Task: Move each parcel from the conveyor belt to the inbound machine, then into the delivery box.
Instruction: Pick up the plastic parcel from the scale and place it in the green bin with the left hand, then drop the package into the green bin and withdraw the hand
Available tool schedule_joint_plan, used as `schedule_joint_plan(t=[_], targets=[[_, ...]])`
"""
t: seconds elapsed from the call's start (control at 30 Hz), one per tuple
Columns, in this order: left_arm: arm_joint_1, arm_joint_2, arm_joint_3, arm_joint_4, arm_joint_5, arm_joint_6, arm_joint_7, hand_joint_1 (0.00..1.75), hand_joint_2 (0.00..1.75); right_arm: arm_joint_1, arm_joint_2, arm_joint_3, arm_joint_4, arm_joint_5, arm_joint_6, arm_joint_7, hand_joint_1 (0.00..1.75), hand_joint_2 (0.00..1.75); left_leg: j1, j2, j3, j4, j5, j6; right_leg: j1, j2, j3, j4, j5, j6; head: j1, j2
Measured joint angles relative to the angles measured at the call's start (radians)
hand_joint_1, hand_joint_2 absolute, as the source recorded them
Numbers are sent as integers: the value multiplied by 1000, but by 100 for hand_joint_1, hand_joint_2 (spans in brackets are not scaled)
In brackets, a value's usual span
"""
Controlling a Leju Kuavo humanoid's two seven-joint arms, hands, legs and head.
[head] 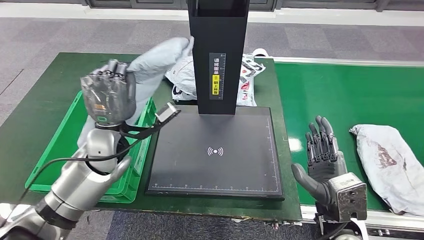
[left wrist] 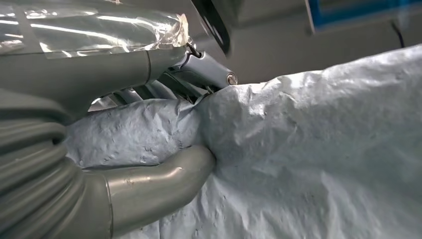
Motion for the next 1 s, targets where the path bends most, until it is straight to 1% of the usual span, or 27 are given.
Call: schedule_joint_plan(t=[0.13,0.2,0.27,0.37,0.5,0.6,0.7,0.73,0.77,0.83,0.87,0.9,1.0], targets=[[-4,93,21,-75,0,16,11,175,175,4,0,-6,1,0,-7,-9,0,175,0,0,0,0,0,0,0,0,0,0,0,-1,0,0],[3,124,44,-99,0,30,4,175,175,5,0,-7,1,-1,-13,-11,0,175,0,0,0,0,0,0,0,0,0,0,0,-1,0,0],[17,146,76,-117,0,44,-16,175,175,7,0,-8,1,-3,-20,-12,0,175,0,0,0,0,0,0,0,0,0,0,0,-1,0,0],[38,170,133,-139,0,34,-26,175,175,15,0,-15,1,-10,-29,-14,0,175,0,0,0,0,0,0,0,0,-1,0,-1,-1,0,0],[43,199,169,-145,0,-40,9,175,175,29,0,-22,-1,-18,-48,-12,0,175,0,0,0,0,0,0,0,0,-1,0,-1,-1,0,0],[44,206,184,-136,0,-91,13,175,175,38,0,-24,-5,-19,-51,-9,0,175,0,0,0,0,0,0,0,0,-1,0,-1,-1,0,0],[45,198,189,-105,0,-163,10,175,175,40,0,-25,-8,-20,-44,-7,0,175,0,0,0,0,0,0,0,0,-1,0,0,-1,0,0],[46,188,190,-87,0,-197,1,137,175,41,0,-26,-9,-20,-39,-6,0,175,0,0,0,0,0,0,0,0,-1,0,0,-1,0,0],[48,175,193,-64,0,-237,-17,93,175,41,0,-28,-9,-19,-34,-5,0,175,0,0,0,0,0,0,0,0,0,0,0,-1,0,0],[56,138,213,-5,0,-333,-78,6,175,40,0,-30,-9,-17,-22,-4,0,175,0,0,0,0,0,0,0,0,0,0,0,-1,0,0],[60,117,229,30,0,-378,-110,0,175,39,0,-30,-9,-15,-16,-3,0,175,0,0,0,0,0,0,0,0,-1,0,0,-1,0,0],[64,97,249,68,0,-414,-140,0,175,38,0,-31,-9,-13,-9,-3,0,175,0,1,0,0,0,0,0,0,-1,0,0,-1,0,0],[67,44,315,186,0,-471,-209,0,175,34,0,-37,-9,-10,3,-1,0,175,0,2,0,0,0,0,0,2,-2,0,1,-2,0,0]])
